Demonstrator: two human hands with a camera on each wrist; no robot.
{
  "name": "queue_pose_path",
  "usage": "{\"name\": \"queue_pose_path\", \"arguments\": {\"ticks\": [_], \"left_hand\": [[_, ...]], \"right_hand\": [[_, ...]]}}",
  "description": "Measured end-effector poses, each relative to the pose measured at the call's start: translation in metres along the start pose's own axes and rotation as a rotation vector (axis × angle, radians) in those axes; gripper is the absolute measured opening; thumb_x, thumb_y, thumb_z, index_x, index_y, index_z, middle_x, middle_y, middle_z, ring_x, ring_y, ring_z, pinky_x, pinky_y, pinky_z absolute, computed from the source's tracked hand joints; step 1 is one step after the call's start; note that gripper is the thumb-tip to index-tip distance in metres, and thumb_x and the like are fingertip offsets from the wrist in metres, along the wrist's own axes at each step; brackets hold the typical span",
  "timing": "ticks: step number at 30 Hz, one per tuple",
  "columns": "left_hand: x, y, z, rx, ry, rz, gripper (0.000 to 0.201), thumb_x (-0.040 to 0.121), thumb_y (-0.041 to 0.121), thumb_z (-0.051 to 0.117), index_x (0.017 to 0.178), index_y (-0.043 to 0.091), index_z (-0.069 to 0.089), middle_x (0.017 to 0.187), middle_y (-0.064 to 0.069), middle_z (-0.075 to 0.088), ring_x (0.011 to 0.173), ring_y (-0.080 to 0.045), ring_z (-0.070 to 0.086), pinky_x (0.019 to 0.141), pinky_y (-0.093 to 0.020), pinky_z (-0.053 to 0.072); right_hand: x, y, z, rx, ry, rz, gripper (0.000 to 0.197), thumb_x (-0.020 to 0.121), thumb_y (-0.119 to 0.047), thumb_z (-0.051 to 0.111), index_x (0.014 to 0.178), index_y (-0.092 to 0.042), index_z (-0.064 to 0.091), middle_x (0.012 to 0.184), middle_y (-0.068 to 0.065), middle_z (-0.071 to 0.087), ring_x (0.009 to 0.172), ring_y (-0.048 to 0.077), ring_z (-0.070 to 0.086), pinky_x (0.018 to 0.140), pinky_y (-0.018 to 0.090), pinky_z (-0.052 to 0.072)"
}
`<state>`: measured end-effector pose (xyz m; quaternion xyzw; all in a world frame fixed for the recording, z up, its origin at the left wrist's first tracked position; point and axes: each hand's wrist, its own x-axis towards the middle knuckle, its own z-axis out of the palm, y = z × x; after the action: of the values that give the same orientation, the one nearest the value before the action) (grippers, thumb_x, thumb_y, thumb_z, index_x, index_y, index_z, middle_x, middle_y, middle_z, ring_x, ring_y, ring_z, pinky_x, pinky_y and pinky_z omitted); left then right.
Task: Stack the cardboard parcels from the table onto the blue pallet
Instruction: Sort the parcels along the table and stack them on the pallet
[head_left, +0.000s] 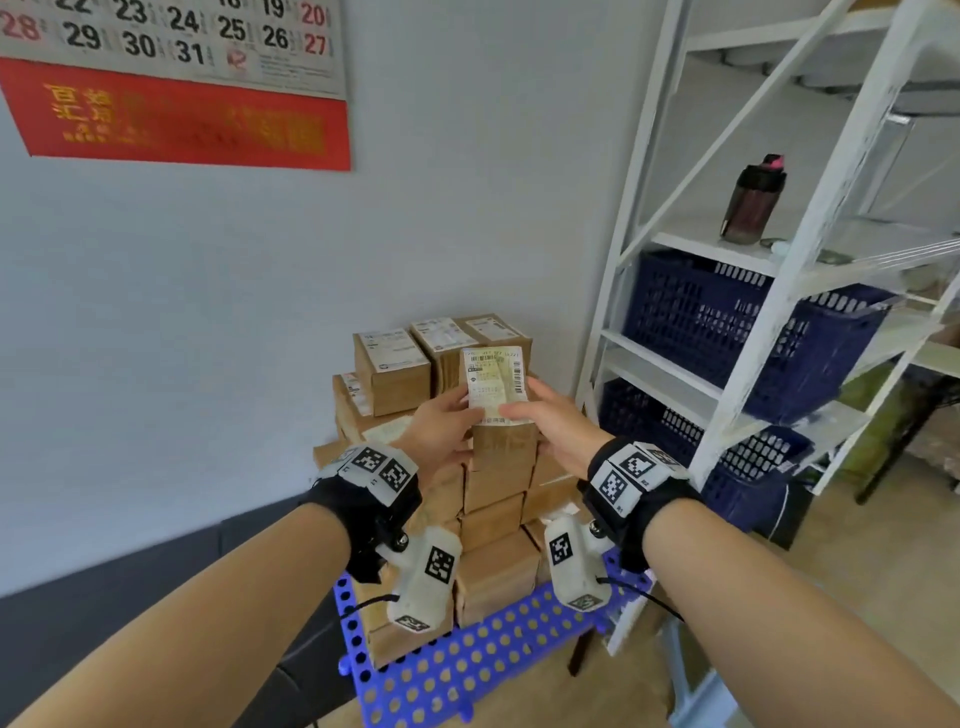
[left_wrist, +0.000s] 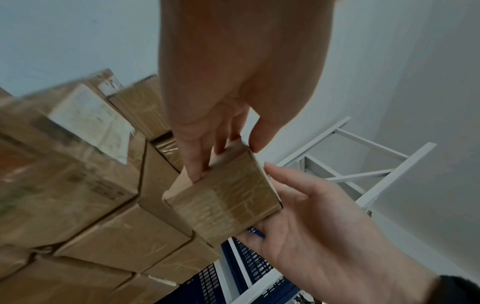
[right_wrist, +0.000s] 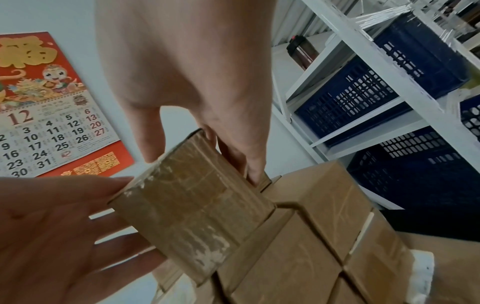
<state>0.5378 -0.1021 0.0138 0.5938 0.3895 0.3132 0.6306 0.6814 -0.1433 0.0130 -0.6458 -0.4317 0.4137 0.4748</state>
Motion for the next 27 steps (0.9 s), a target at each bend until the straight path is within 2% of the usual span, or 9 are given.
{"name": "queue_pose_path", "arguments": {"ticks": [3,6,8,10,11,15,20,23,27], "left_hand": [[0.025,0.002,0.017,0.003,-0.006,-0.006,0.04,0.095,0.009,0.048,0.131,0.024,0.051,0.118,0.003,0.064,0.106,-0.016,0.062,0.08,-0.03,0.053],[0.051,0.004,0.027,0.02,-0.006,0.003,0.04,0.096,0.009,0.045,0.133,0.023,0.049,0.121,0.001,0.062,0.11,-0.018,0.06,0.08,-0.03,0.052],[0.065,0.003,0.03,0.032,-0.005,-0.011,0.041,0.096,0.01,0.045,0.135,0.023,0.048,0.124,0.001,0.061,0.112,-0.019,0.059,0.084,-0.032,0.052],[0.077,0.004,0.034,0.016,-0.019,-0.027,0.042,0.096,0.01,0.045,0.136,0.023,0.047,0.125,0.0,0.061,0.111,-0.019,0.059,0.082,-0.031,0.053],[0.081,0.005,0.036,0.008,-0.024,-0.034,0.042,0.096,0.01,0.045,0.137,0.023,0.047,0.125,-0.001,0.061,0.111,-0.02,0.06,0.079,-0.03,0.054],[0.098,0.008,0.048,-0.019,0.002,-0.063,0.042,0.096,0.008,0.046,0.137,0.02,0.047,0.125,-0.003,0.061,0.11,-0.022,0.06,0.072,-0.027,0.054],[0.109,0.011,0.067,-0.018,0.064,-0.08,0.041,0.096,0.006,0.046,0.134,0.02,0.049,0.123,-0.003,0.062,0.107,-0.022,0.06,0.073,-0.028,0.054],[0.117,0.01,0.079,-0.008,0.128,-0.112,0.041,0.096,0.006,0.045,0.135,0.018,0.048,0.124,-0.006,0.061,0.11,-0.025,0.06,0.084,-0.034,0.053],[0.122,0.008,0.092,-0.005,0.195,-0.122,0.041,0.096,0.006,0.045,0.134,0.02,0.048,0.122,-0.006,0.061,0.108,-0.025,0.06,0.075,-0.028,0.053]], "right_hand": [[0.026,0.005,-0.024,-0.001,-0.027,0.006,0.058,0.089,-0.014,0.06,0.142,-0.025,0.039,0.134,-0.004,0.056,0.115,0.014,0.05,0.098,0.035,0.032],[0.053,0.008,-0.042,-0.012,-0.035,0.03,0.058,0.086,-0.018,0.063,0.139,-0.028,0.042,0.126,-0.004,0.061,0.115,0.018,0.054,0.104,0.047,0.035],[0.067,0.008,-0.05,-0.001,-0.044,0.047,0.048,0.087,-0.017,0.061,0.132,-0.028,0.049,0.116,-0.004,0.066,0.108,0.018,0.059,0.098,0.044,0.041],[0.078,0.008,-0.059,0.016,-0.058,0.049,0.039,0.088,-0.015,0.059,0.124,-0.029,0.053,0.108,-0.004,0.068,0.101,0.017,0.061,0.088,0.038,0.046],[0.083,0.008,-0.063,0.022,-0.067,0.051,0.037,0.088,-0.014,0.059,0.121,-0.03,0.054,0.106,-0.003,0.068,0.1,0.017,0.062,0.086,0.038,0.047],[0.103,0.011,-0.079,0.012,-0.106,0.068,0.029,0.088,-0.014,0.058,0.107,-0.036,0.055,0.107,-0.002,0.067,0.103,0.019,0.059,0.096,0.043,0.044],[0.121,0.02,-0.098,0.029,-0.161,0.054,0.031,0.088,-0.014,0.058,0.115,-0.03,0.056,0.108,0.0,0.067,0.102,0.019,0.059,0.097,0.044,0.044],[0.129,0.026,-0.108,0.01,-0.207,0.055,0.034,0.087,-0.016,0.059,0.118,-0.029,0.055,0.111,0.001,0.067,0.104,0.02,0.059,0.097,0.044,0.045],[0.14,0.029,-0.118,-0.024,-0.263,0.049,0.033,0.086,-0.018,0.06,0.116,-0.031,0.054,0.109,-0.001,0.066,0.105,0.019,0.057,0.102,0.049,0.041]]}}
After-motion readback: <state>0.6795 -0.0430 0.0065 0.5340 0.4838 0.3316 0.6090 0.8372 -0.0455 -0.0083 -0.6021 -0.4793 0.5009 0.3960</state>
